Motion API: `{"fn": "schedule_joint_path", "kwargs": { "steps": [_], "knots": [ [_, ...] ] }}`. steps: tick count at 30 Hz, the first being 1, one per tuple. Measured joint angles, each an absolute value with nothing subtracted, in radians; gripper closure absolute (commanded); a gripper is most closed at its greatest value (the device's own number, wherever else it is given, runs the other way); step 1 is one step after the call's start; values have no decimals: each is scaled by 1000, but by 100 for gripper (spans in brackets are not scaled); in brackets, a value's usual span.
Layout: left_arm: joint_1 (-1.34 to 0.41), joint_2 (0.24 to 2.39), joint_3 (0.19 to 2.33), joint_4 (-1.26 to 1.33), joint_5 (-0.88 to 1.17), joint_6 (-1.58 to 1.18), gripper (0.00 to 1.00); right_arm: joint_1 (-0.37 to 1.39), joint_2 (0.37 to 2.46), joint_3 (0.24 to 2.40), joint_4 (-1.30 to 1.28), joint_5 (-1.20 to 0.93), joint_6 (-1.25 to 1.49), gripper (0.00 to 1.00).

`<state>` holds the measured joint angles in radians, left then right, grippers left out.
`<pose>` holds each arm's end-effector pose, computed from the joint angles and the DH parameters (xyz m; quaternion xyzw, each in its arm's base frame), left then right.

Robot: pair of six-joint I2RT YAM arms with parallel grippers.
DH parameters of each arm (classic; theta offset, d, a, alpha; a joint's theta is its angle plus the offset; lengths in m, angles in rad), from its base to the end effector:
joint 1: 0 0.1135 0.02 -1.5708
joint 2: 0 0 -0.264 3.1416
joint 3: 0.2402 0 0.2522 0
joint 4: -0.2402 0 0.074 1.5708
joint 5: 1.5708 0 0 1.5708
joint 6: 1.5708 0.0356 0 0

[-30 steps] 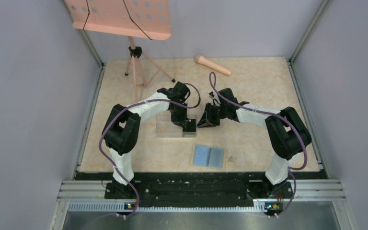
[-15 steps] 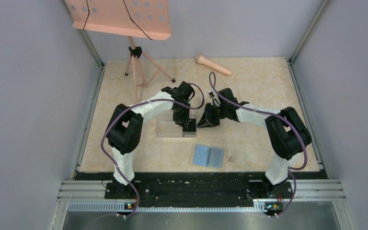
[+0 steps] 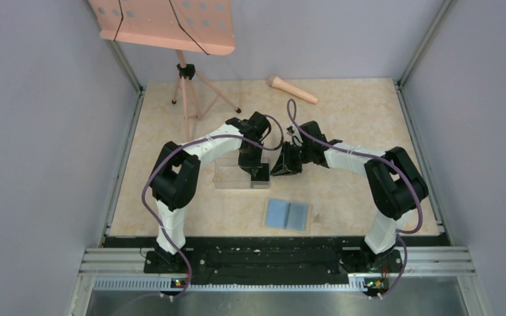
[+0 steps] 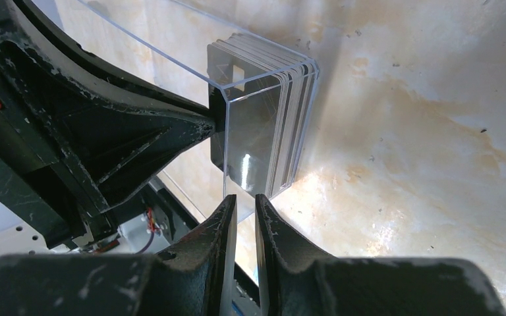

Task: Put the credit cards into the card holder
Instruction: Pick up the credit card from the storage box.

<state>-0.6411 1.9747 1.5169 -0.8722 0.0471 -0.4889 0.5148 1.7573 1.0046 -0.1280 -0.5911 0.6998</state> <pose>0.3165 -0.2383 0.1954 0.0783 0.9894 -0.0840 0.0889 0.2989 0.1919 0.1694 -0.0149 0.9055 0.4097 0.1093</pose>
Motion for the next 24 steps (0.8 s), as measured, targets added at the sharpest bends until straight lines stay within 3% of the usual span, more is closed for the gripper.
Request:
{"fn": "schedule_joint_path", "kwargs": {
  "steps": [4, 24],
  "knots": [
    [-640, 1975, 1517, -877, 39, -486, 100, 515, 1757, 1005, -128, -591, 700, 83],
    [-636, 1895, 1517, -865, 92, -525, 98, 515, 1757, 1005, -133, -592, 700, 83]
  ]
}}
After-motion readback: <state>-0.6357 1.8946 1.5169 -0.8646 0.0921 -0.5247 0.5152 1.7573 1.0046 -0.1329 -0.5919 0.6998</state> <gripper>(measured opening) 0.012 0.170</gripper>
